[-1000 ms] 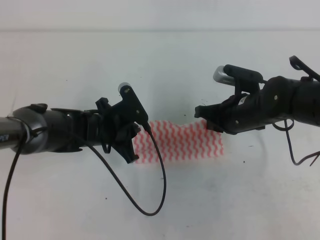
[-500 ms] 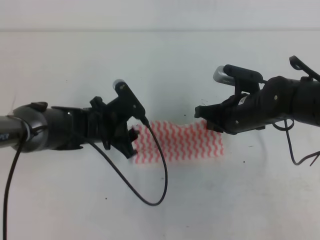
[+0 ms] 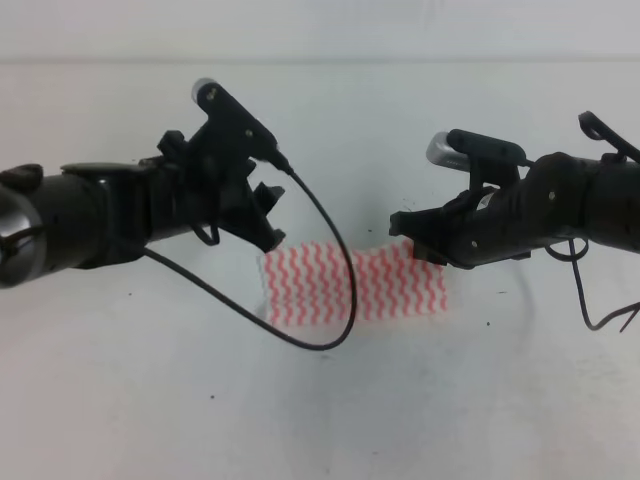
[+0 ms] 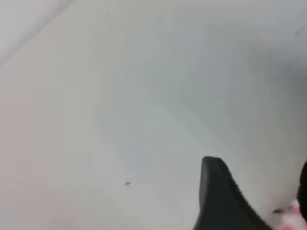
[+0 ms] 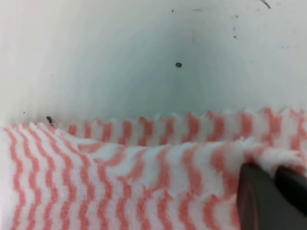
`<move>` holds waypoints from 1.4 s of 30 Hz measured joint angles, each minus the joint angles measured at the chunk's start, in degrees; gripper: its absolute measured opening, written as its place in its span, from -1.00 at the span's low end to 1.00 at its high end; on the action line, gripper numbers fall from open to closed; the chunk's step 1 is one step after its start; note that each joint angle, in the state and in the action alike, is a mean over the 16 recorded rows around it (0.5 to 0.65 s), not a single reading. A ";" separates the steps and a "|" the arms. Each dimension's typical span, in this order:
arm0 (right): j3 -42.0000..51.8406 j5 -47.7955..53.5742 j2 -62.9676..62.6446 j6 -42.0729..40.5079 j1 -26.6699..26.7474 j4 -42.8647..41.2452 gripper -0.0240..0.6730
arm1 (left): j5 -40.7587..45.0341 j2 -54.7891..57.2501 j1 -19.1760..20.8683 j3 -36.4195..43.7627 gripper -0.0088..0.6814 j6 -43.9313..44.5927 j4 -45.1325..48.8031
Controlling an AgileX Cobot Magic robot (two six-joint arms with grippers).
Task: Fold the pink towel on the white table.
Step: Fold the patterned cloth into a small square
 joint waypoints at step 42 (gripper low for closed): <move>-0.01 0.00 0.00 0.00 0.00 -0.04 -0.98 | 27.31 7.00 -2.35 2.15 -0.99 -1.35 6.69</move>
